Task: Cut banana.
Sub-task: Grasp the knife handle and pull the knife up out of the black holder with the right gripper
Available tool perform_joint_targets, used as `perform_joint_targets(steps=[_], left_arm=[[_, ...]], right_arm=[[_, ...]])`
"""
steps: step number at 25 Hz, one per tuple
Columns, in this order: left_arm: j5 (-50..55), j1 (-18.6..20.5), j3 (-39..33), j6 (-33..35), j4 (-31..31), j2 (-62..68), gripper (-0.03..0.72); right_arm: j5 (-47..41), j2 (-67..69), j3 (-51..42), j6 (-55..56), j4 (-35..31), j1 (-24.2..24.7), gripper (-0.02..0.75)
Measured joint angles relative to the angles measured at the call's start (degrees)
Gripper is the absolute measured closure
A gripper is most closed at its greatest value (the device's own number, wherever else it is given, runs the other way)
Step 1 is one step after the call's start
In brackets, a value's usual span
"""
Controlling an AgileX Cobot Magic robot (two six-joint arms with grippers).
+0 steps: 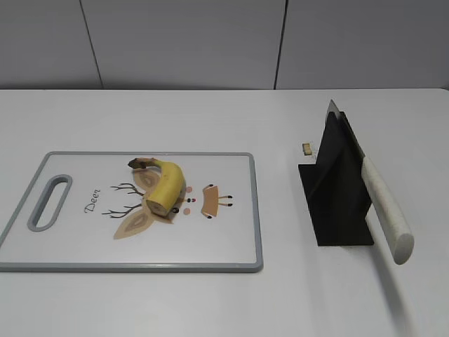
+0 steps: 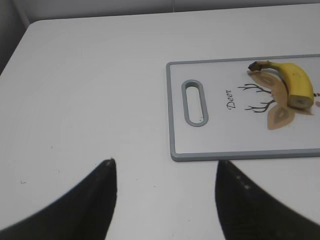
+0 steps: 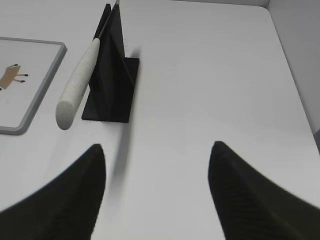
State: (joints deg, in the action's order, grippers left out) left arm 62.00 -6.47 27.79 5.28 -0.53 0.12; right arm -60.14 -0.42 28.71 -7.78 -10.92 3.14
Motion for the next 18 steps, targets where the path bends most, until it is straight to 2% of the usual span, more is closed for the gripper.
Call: perform_joint_targets(steps=[15,18], left_arm=[[-0.2,0.0,0.0,0.0,0.0,0.0,0.099],[-0.2,0.0,0.0,0.0,0.0,0.0,0.099]], right_arm=[[-0.1,0.0,0.0,0.1,0.0,0.0,0.239],[-1.5,2.9,0.9,0.1,-1.6,0.0,0.200]])
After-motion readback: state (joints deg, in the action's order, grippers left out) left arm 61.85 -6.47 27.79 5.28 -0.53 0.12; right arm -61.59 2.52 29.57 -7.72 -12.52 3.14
